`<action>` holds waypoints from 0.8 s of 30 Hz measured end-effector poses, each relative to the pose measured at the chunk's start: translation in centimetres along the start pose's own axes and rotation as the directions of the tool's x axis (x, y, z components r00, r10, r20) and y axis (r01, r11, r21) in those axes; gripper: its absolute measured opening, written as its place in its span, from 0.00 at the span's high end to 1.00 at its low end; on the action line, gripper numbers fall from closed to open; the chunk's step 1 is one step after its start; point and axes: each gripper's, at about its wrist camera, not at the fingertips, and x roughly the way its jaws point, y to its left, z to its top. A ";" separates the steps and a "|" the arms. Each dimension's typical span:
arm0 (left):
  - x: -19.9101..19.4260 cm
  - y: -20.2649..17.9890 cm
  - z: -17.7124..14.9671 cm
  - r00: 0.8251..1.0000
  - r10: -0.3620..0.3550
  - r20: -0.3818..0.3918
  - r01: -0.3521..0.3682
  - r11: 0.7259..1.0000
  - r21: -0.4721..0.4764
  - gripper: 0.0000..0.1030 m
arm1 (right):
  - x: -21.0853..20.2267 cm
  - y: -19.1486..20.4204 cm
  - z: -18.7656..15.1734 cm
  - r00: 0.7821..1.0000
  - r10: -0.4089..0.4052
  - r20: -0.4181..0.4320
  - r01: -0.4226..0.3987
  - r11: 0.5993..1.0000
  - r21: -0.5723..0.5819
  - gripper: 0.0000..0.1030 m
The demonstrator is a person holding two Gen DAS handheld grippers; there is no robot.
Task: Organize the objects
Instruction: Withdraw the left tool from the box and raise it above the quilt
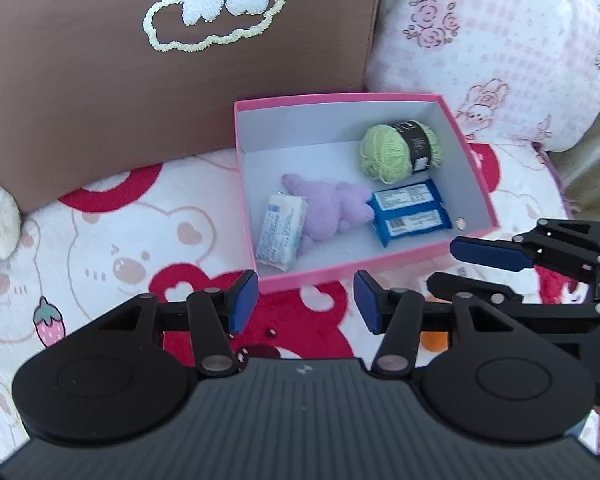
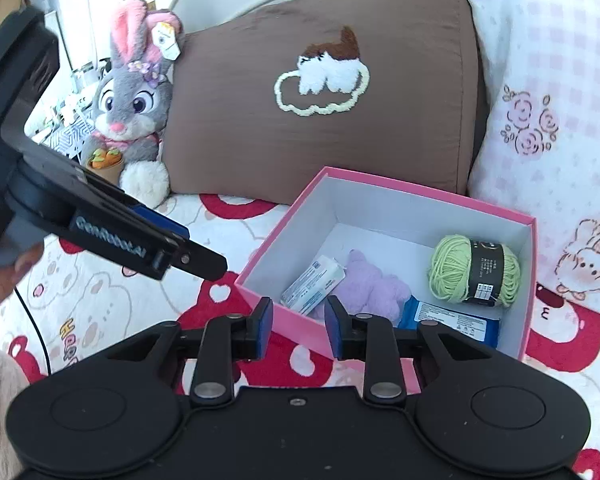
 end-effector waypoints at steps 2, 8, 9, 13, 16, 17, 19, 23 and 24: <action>-0.8 -0.1 -0.3 1.000 -0.008 0.002 0.008 1.000 0.009 0.50 | -0.7 0.5 -0.1 1.000 -0.012 0.002 0.012 1.000 -0.018 0.67; -3.0 -0.2 -1.2 1.000 -0.031 -0.007 0.031 0.999 0.032 0.50 | -3.0 1.3 -0.5 1.000 -0.021 0.022 0.022 0.999 -0.031 0.64; -3.3 -0.3 -1.4 1.000 -0.028 -0.007 0.029 0.999 0.036 0.50 | -3.4 1.5 -0.6 0.999 -0.022 0.028 0.023 0.999 -0.034 0.62; -4.5 -0.8 -2.3 0.999 -0.049 -0.013 0.049 0.998 0.049 0.49 | -4.9 2.0 -1.0 0.999 -0.025 0.045 0.026 0.999 -0.034 0.57; -5.5 -1.3 -3.0 0.997 -0.082 -0.012 0.083 0.995 0.063 0.47 | -6.0 2.5 -1.4 0.998 -0.034 0.049 0.036 0.998 -0.044 0.54; -5.8 -1.5 -3.2 0.996 -0.092 -0.013 0.093 0.993 0.070 0.46 | -6.3 2.7 -1.6 0.998 -0.039 0.048 0.042 0.998 -0.050 0.53; -6.4 -1.8 -3.7 0.993 -0.120 -0.016 0.121 0.989 0.082 0.43 | -7.1 3.0 -2.0 0.998 -0.049 0.050 0.052 0.997 -0.057 0.49; -6.9 -2.7 -4.8 0.992 -0.127 -0.020 0.128 0.986 0.109 0.40 | -8.3 3.5 -3.0 0.997 -0.060 0.053 0.064 0.996 -0.062 0.42; -6.9 -2.8 -5.0 0.990 -0.137 -0.020 0.139 0.984 0.114 0.39 | -8.4 3.6 -3.3 0.997 -0.065 0.049 0.068 0.996 -0.059 0.41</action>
